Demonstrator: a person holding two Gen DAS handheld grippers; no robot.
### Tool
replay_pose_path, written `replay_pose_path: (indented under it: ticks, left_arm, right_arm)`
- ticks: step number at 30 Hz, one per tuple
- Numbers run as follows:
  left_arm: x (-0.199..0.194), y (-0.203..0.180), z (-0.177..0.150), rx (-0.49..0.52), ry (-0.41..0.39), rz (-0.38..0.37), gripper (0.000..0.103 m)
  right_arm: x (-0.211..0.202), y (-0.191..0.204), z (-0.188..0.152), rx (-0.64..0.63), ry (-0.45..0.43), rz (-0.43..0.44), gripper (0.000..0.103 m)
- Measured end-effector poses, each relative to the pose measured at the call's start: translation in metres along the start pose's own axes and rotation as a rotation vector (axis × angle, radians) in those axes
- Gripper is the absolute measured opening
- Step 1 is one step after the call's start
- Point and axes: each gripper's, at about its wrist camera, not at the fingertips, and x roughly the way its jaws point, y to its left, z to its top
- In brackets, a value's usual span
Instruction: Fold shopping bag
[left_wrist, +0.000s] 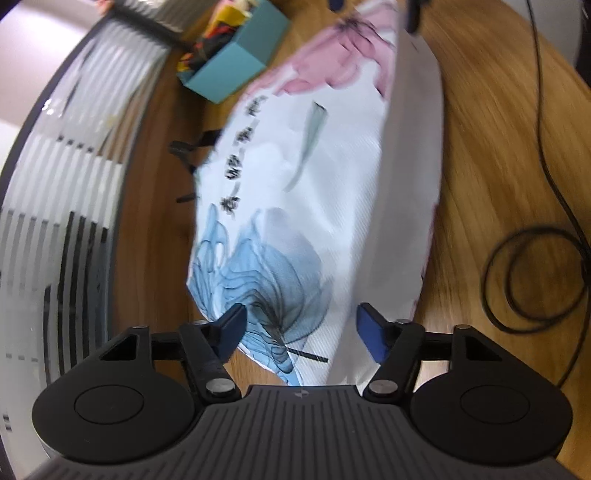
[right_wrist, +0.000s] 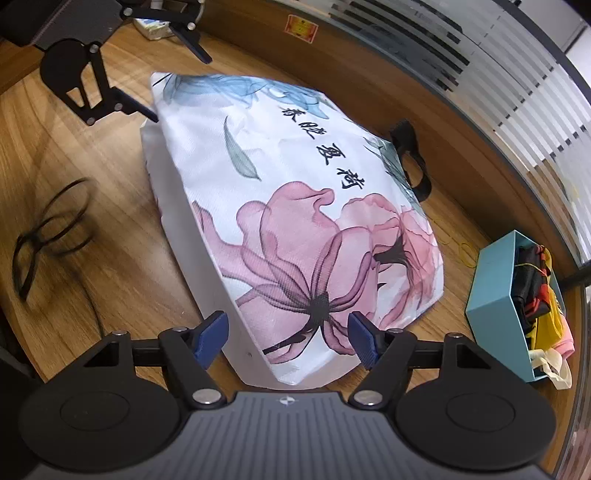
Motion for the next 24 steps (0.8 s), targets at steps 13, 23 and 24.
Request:
replay_pose_path:
  ticks: [13,23,24]
  left_arm:
    - [0.021,-0.017,-0.009,0.01,0.003,-0.031,0.046]
    - [0.04,-0.029,-0.008,0.0,0.039,-0.071,0.046]
    - [0.04,-0.03,-0.01,-0.008,0.043,-0.073,0.046]
  right_arm:
    - [0.016,-0.005,-0.003,0.039,0.053,-0.004,0.045]
    - [0.03,-0.013,-0.002,0.062,0.098,0.031,0.044]
    - [0.033,-0.012,-0.003,0.064,0.102,0.036,0.044]
